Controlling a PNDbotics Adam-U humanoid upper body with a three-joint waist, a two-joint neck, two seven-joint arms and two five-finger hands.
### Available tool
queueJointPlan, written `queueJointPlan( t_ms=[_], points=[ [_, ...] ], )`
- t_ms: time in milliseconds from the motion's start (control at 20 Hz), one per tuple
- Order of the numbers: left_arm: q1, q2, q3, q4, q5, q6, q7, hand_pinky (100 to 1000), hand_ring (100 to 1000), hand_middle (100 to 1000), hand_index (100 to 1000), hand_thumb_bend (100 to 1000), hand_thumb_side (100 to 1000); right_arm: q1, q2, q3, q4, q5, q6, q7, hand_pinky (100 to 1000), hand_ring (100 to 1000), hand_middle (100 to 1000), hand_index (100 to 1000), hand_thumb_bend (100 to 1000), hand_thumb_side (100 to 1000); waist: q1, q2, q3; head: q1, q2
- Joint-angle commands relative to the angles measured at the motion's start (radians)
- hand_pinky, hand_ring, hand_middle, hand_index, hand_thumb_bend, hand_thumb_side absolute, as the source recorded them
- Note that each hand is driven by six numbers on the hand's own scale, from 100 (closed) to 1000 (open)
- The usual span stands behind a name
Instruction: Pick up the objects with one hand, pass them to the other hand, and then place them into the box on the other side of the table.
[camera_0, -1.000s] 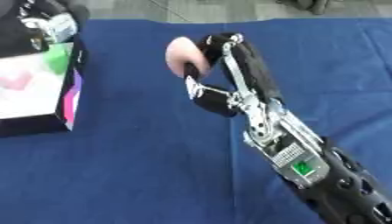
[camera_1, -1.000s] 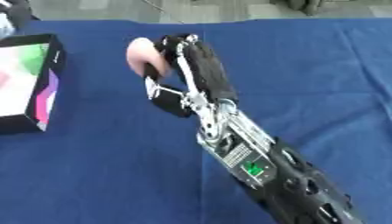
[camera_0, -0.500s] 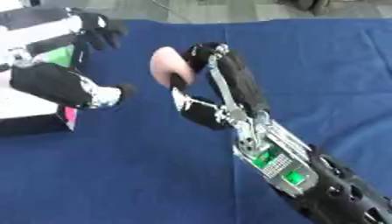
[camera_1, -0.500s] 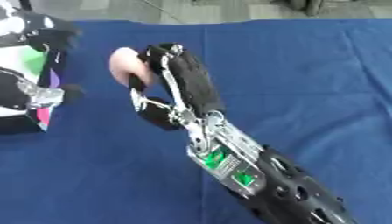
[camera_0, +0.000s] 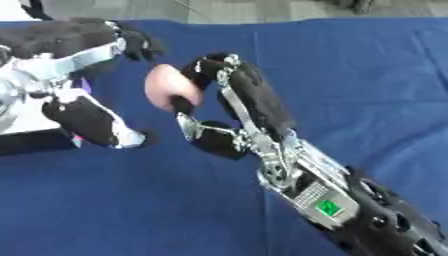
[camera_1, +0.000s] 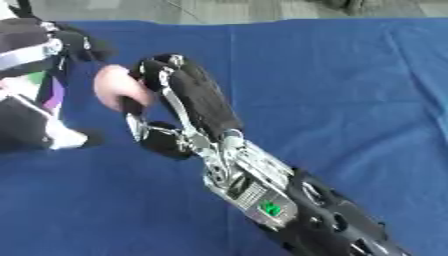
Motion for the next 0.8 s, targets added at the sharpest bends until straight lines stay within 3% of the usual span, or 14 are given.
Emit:
queueJointPlan(
  t_ms=[50, 400, 800],
  points=[
    [-0.026, 0.003, -0.006, -0.011, -0.054, 0.003, -0.023, 865, 837, 802, 937, 526, 207, -0.017, -0.005, -0.001, -0.035, 0.015, -0.013, 0.011, 834, 548, 428, 608, 100, 100, 0.001, -0.030, 0.002, -0.001, -0.003],
    [-0.020, -0.003, -0.017, -0.011, -0.101, 0.004, 0.015, 834, 809, 760, 837, 395, 153, -0.013, -0.009, 0.003, -0.039, 0.031, -0.028, 0.018, 833, 548, 429, 606, 100, 100, 0.000, -0.030, 0.000, 0.001, -0.007],
    [-0.003, 0.016, 0.000, -0.011, -0.038, -0.029, 0.097, 822, 794, 743, 805, 385, 175, -0.006, -0.007, 0.011, -0.002, 0.050, -0.037, 0.008, 833, 548, 428, 605, 100, 100, -0.002, -0.027, 0.001, -0.004, -0.008]
  ],
)
